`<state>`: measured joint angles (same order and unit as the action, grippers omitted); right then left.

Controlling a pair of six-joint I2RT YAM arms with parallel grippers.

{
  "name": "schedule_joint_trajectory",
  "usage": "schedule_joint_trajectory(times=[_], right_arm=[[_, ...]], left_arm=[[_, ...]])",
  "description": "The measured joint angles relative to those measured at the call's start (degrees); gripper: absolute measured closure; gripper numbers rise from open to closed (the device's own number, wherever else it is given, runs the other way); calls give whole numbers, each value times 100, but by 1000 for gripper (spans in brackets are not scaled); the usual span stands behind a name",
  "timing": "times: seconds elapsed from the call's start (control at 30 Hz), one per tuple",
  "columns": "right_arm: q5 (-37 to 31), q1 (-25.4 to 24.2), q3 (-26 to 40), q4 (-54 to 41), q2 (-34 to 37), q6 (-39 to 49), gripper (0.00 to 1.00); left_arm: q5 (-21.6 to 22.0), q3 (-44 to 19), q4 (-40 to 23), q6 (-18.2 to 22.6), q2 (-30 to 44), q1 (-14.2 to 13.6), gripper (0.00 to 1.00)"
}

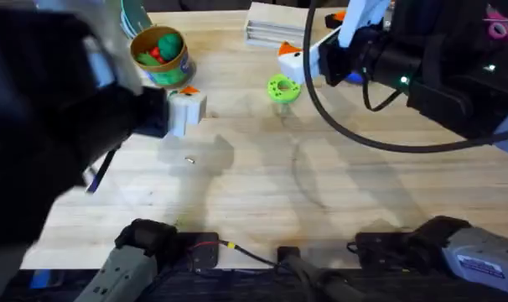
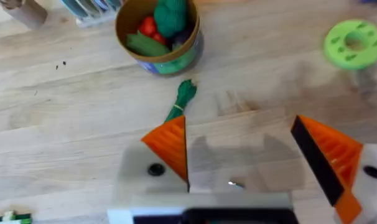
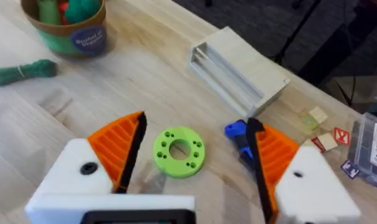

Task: Pick up the gripper from the table and insert it into the empty holder that is missing its gripper. Then pick up a screw, insert it into the mounting hole, and use the screwdriver to tighten it. Finally, clean up the table by picking up the vegetable and placing it into the bucket.

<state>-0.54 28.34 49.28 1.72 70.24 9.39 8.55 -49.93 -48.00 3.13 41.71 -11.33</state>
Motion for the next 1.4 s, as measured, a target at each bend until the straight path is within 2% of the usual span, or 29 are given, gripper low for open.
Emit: schedule_joint_trajectory(times=[0.27, 0.43, 0.53, 0.63, 0.83, 1.0, 1.13, 1.4], right_arm=[[0, 0, 0, -285, 0, 0, 7], [0, 0, 0, -326, 0, 0, 9], [0, 0, 0, -334, 0, 0, 8], [0, 0, 0, -361, 0, 0, 9], [0, 0, 0, -361, 0, 0, 9], [0, 0, 0, -360, 0, 0, 7], [0, 0, 0, -361, 0, -2, 9], [0, 0, 0, -355, 0, -2, 9]], left_arm=[[337, -7, 73, 399, 1327, 0, 7], [367, -7, 221, 530, 1740, 89, 8], [369, -6, 488, 612, 2035, 376, 8], [282, -6, 814, 703, 2365, 804, 7], [-410, -7, 1119, 1049, 2969, 1576, 7], [-642, -5, 1369, 1316, 3569, 2020, 7], [-897, -6, 1849, 1432, 3986, 2204, 7], [-1183, -7, 2325, 1549, 4614, 2210, 8]])
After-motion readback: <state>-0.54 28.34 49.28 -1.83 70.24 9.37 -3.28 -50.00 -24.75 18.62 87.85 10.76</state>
